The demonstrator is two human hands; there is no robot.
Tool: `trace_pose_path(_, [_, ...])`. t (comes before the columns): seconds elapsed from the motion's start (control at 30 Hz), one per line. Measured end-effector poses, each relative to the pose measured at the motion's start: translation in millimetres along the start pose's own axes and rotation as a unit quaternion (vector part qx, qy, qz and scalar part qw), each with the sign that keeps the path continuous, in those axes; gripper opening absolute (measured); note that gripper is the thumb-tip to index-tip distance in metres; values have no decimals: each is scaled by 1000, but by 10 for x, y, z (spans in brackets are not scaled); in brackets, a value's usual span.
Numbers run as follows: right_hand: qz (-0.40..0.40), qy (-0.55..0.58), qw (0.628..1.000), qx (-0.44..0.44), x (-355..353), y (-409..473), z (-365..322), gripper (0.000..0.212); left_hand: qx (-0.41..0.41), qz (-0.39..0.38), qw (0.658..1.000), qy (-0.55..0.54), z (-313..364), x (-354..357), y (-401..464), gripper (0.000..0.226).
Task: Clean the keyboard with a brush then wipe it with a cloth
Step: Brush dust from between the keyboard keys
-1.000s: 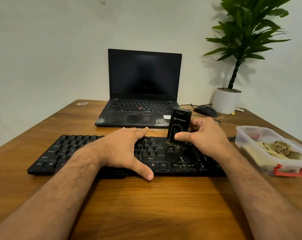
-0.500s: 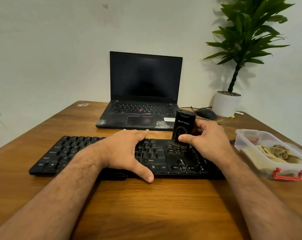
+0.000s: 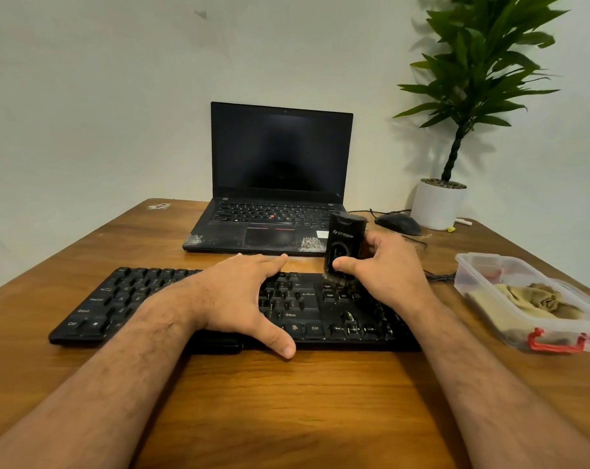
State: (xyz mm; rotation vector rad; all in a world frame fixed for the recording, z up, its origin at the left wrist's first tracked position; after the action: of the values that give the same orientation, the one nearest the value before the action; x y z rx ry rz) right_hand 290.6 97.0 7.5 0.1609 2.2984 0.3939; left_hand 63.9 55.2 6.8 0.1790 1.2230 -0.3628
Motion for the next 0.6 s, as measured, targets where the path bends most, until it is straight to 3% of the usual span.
trace_pose_path(0.07, [23,-19,1000,6,-24,27,-4,45,0,0,1000,0,-4,-5,4,142])
trace_pose_path(0.2, [-27,4,999,-26,12,-9,-34,39,1,-5,1000,4,-12,-12,12,144])
trace_pose_path(0.37, [13,-43,999,-5,-51,50,13,44,-4,-10,1000,5,-51,-3,21,146])
trace_pose_path(0.5, [-39,5,999,-19,19,6,-1,40,-5,-14,1000,4,-49,-7,22,146])
trace_pose_path(0.6, [-3,-9,1000,10,-11,56,35,44,-10,-14,1000,0,-60,-11,27,146])
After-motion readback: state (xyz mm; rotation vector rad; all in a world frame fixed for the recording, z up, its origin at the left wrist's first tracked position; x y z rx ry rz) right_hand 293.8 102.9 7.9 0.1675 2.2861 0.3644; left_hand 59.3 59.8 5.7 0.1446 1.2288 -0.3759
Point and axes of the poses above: each hand's wrist, its own y-axis towards the middle knuckle, its own x-axis out of the palm, z = x × y, the point moved 1 cm from there along y, towards the middle knuckle, and after that the axes turned 3 degrees about -y, right-handed, at the moved point
